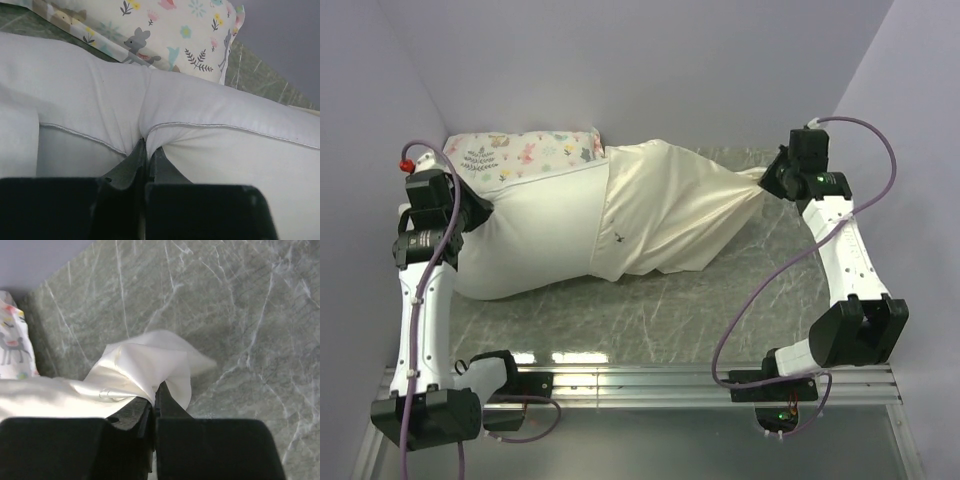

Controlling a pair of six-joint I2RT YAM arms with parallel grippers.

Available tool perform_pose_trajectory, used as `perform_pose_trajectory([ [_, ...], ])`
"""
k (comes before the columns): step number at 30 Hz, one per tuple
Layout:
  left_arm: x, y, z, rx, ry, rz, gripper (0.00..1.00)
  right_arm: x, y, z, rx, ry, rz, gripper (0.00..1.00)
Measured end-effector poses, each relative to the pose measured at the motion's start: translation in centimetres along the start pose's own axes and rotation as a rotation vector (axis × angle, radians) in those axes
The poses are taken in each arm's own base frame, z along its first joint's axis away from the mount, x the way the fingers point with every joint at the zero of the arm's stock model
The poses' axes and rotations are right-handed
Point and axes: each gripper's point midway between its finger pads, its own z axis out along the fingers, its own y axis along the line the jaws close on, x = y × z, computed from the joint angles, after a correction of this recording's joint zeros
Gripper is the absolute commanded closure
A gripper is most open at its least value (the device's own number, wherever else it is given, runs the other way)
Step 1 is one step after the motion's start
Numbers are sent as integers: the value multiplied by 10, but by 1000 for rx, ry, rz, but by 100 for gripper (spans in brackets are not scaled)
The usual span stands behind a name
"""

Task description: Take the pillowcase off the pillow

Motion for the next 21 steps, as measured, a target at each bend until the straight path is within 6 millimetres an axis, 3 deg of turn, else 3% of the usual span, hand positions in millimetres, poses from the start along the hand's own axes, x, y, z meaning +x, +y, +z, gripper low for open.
perform_pose_trajectory([
  [1, 3, 0, 5, 5, 14, -1, 100, 4, 2, 1, -2, 4, -10, 100],
  [4, 14, 3, 18, 13, 46, 1, 100, 19, 12, 5, -16, 21, -51, 63],
  [5, 17, 4, 21, 15, 55, 4, 100, 24, 16, 5, -21, 27, -73, 41],
  [7, 19, 6, 25, 15, 58, 12, 100, 34, 31, 2, -55, 28, -127, 27],
  [10, 16, 7, 29, 14, 46, 14, 100, 56, 62, -18, -150, 12, -215, 18],
  [16, 17, 4, 40, 19, 40, 27, 100, 120, 141, -95, -510, -13, -358, 13],
  [18, 19, 3, 43, 23, 39, 31, 100, 142, 159, -107, -586, 2, -388, 13],
  [21, 19, 2, 45, 23, 36, 37, 100, 189, 191, -104, -645, 60, -448, 13],
])
